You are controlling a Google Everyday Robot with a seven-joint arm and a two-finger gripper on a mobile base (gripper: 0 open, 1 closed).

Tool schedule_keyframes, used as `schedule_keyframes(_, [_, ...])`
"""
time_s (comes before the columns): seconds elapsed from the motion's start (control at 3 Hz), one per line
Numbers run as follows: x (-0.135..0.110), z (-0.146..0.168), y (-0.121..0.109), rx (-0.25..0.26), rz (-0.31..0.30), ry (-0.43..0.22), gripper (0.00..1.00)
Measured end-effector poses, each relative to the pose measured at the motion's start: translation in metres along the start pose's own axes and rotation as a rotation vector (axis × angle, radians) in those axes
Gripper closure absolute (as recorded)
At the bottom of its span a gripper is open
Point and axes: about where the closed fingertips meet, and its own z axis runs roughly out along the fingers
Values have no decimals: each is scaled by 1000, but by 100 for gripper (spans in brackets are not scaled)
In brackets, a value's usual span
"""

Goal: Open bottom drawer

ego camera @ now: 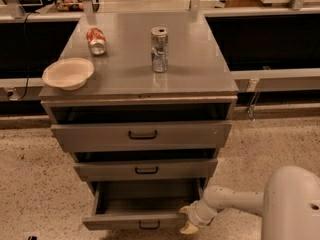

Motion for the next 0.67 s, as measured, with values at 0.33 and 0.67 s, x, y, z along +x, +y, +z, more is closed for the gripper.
schedule_keyframes(0.33, [-2, -4, 18, -52, 4, -24, 55])
schedule_keyframes(0.67, [-4, -7, 32, -106, 13, -42, 53])
